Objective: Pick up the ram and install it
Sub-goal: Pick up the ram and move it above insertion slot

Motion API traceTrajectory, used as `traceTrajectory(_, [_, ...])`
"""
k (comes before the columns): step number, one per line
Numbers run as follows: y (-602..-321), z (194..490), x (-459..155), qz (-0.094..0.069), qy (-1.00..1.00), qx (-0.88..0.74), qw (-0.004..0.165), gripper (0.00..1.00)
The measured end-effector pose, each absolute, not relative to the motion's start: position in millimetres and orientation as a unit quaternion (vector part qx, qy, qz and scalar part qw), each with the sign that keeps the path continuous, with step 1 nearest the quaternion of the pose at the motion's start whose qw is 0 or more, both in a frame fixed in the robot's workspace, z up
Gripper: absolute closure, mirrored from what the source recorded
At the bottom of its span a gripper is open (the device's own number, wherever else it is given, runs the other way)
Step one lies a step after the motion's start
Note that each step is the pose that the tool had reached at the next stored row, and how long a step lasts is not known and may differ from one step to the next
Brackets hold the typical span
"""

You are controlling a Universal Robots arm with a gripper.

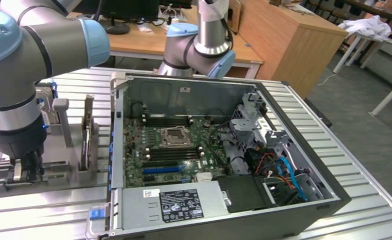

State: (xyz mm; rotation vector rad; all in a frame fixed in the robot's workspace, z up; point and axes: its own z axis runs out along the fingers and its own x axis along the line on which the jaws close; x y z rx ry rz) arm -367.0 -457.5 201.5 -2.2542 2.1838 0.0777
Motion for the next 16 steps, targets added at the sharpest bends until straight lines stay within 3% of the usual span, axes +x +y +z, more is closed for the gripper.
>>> traceTrajectory(8, [-457.5,201.5,-367.0,0.025,0.696,-0.718,0.001,0.78])
traceTrajectory(12, [-457.5,201.5,-366.9,0.025,0.696,-0.718,0.001,0.88])
traceTrajectory(16, [-457.5,201.5,-366.9,0.025,0.696,-0.718,0.001,0.88])
